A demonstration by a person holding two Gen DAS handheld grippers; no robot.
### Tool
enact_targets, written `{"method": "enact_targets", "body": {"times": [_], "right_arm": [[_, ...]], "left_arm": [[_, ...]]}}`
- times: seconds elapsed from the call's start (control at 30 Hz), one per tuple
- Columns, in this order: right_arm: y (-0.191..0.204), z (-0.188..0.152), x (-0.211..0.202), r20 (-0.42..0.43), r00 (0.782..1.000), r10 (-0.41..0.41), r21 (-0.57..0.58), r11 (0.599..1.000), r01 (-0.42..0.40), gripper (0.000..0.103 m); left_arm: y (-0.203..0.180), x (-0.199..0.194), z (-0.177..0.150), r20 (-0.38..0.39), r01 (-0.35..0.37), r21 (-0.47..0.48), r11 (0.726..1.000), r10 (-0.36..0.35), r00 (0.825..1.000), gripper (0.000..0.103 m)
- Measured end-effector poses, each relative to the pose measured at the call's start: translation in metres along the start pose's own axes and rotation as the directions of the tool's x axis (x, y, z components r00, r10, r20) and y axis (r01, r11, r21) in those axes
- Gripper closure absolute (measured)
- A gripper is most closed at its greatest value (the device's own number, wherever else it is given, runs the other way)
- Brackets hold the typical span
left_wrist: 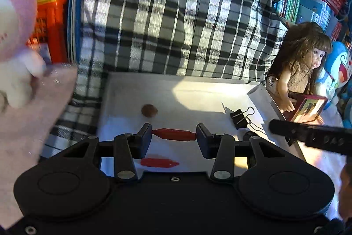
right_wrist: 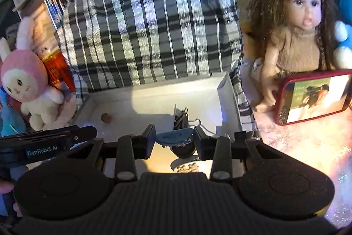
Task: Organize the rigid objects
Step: 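Open the left tool to drop the red stick while the right tool releases the toy in the tray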
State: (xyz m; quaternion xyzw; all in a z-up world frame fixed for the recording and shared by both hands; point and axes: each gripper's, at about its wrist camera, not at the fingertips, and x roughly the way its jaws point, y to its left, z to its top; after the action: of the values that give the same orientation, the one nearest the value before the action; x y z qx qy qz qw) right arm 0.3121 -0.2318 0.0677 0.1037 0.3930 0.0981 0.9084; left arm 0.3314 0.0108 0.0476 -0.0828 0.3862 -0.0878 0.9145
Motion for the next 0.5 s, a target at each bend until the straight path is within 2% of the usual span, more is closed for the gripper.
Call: {"method": "enact_targets", "body": {"times": [0.13,0.27,0.4,0.5], "right_arm": [[0.003,-0.004,0.011,-0.032,0.999,0.023,0.006,1.0,-0.022,0.059],[0.008,-0.007,0.018,-0.072,0.99,0.124,0.032,0.992,-0.122,0.059],[0.016,-0.014,0.028,-0.108,0.986,0.129,0.03,0.992,-0.126,0.059],[0.017,-0.018,0.035,-0.124,0.985,0.115,0.032,0.993,-0.112,0.059]], "left_arm": [[-0.001,0.011,-0.003,-0.025,0.02,-0.02,1.0,-0.02,0.999,0.061],[-0.001,0.019,-0.007,-0.049,0.053,-0.038,0.998,-0.055,0.997,0.061],[-0.003,0.023,-0.012,-0.076,0.096,-0.036,0.995,-0.098,0.992,0.061],[-0.006,0.025,-0.015,-0.085,0.082,-0.013,0.997,-0.083,0.993,0.061]]}}
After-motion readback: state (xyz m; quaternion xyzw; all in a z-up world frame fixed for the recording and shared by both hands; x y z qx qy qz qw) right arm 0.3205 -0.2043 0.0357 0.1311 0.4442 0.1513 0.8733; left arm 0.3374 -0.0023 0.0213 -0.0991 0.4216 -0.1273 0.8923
